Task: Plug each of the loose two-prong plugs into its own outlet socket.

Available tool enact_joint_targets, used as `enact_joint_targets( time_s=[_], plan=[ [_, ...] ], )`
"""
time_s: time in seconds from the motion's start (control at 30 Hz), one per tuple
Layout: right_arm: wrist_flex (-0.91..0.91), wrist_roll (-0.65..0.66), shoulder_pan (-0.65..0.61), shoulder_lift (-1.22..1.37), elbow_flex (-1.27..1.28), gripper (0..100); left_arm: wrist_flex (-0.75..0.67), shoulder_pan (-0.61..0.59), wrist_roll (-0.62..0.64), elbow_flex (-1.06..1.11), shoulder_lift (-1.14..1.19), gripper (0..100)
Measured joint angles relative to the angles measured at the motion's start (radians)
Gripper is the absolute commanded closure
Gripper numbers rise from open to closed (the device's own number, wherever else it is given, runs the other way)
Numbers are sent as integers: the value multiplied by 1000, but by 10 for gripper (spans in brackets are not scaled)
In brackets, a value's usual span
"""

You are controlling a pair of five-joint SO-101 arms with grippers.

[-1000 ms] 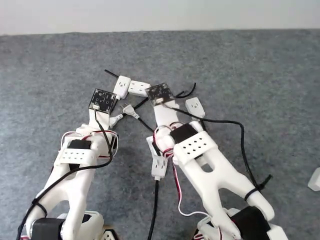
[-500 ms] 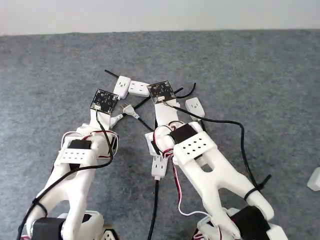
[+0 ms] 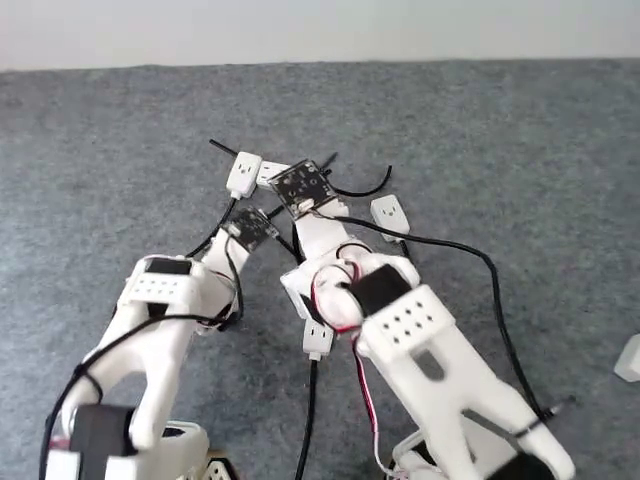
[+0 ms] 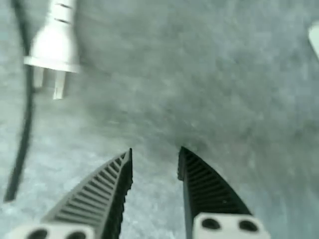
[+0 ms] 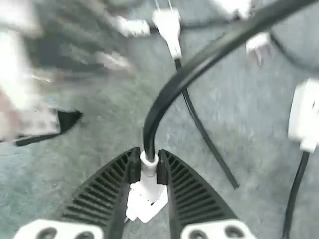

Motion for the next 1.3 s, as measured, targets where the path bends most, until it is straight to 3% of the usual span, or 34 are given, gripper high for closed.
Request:
enact_joint_targets(
  time_s=[0.1, 0.2, 0.63, 1.3],
  plan=[
    [0, 26, -18, -38, 3, 991, 94, 26, -135, -44, 51, 859],
    [0, 34, -15, -38, 5, 991, 124, 37, -186, -54, 60, 859],
    [-32, 35, -18, 94, 5, 991, 143, 34, -222, -55, 61, 859],
    [-64, 11, -18, 97, 5, 991, 164, 34, -269, -57, 61, 859]
  ],
)
